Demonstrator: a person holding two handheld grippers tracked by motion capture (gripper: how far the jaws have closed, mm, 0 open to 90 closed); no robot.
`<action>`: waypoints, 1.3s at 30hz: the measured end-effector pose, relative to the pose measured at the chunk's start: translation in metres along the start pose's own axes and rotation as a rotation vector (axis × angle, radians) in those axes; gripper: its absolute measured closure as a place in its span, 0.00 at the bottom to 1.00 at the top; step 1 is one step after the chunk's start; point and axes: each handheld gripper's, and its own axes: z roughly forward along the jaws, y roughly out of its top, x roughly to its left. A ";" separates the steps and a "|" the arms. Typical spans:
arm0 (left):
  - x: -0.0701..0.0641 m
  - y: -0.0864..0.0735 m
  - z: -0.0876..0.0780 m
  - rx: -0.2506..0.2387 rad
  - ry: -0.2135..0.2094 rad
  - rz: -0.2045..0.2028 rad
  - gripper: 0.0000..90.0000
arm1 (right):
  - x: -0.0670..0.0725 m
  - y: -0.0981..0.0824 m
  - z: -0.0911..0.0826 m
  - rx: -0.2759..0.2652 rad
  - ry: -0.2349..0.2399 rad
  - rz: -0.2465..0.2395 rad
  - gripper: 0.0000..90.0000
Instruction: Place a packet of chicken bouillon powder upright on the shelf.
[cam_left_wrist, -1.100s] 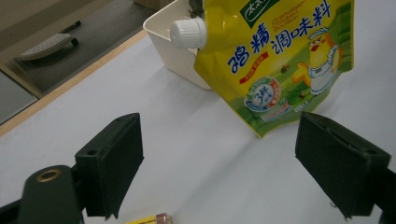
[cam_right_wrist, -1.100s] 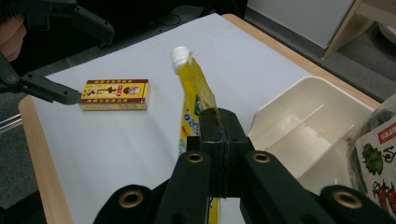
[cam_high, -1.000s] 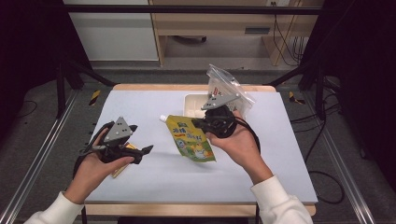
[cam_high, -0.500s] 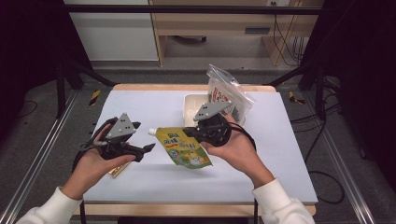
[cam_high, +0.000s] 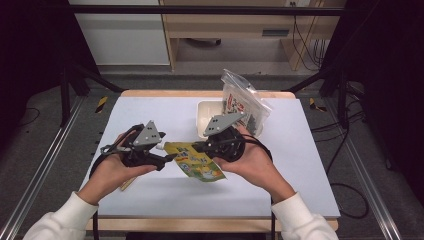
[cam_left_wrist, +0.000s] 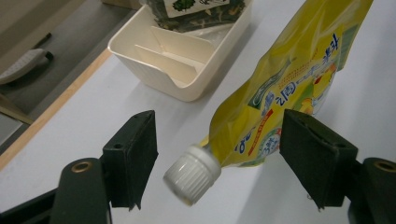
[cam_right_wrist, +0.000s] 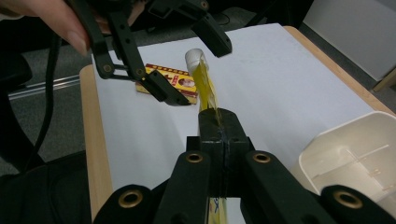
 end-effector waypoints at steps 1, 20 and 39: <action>0.000 0.001 0.002 0.004 -0.004 0.001 0.31 | 0.001 0.000 -0.001 0.004 0.003 -0.003 1.00; -0.003 0.010 0.007 -0.019 -0.089 0.057 0.69 | 0.006 -0.008 -0.001 0.047 0.013 -0.030 0.91; -0.007 0.012 0.007 -0.020 -0.108 0.074 0.72 | 0.000 -0.012 0.015 0.082 0.018 -0.019 1.00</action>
